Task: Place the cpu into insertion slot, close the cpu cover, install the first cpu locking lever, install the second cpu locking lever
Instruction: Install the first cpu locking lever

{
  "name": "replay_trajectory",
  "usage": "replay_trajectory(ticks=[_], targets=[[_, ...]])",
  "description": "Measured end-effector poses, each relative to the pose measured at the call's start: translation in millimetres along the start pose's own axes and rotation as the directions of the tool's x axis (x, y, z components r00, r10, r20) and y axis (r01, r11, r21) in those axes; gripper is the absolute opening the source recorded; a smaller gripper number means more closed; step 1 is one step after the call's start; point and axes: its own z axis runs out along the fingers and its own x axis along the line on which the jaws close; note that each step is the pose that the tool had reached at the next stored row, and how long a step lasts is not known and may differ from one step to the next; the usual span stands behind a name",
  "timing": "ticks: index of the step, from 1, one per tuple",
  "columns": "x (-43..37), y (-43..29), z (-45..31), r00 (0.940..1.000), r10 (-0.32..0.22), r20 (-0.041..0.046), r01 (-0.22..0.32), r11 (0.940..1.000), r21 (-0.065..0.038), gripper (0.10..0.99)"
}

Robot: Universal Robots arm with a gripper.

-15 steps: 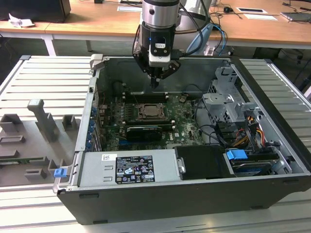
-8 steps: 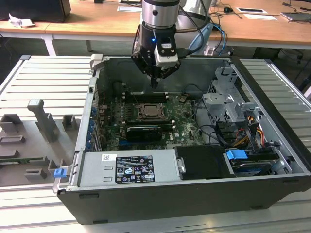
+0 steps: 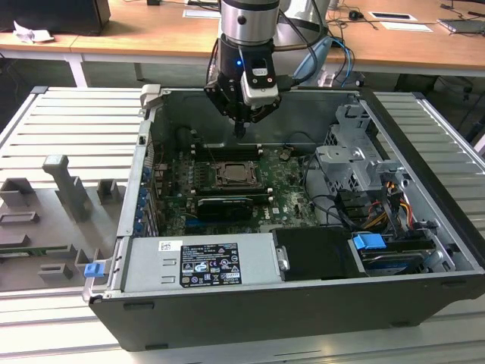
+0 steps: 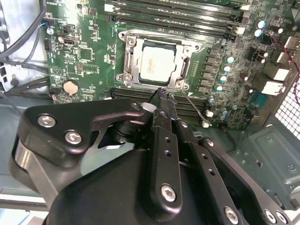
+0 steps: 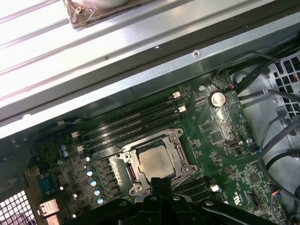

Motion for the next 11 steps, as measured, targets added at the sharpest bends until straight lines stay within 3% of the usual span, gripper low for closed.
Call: replay_trajectory(ticks=[8,11], targets=[[0.0,0.0,0.5,0.9998,-0.02,-0.0007,0.02,0.9998,0.0,0.106],[0.0,-0.1,0.7,0.9975,-0.071,-0.0022,0.071,0.9975,0.001,0.106]])
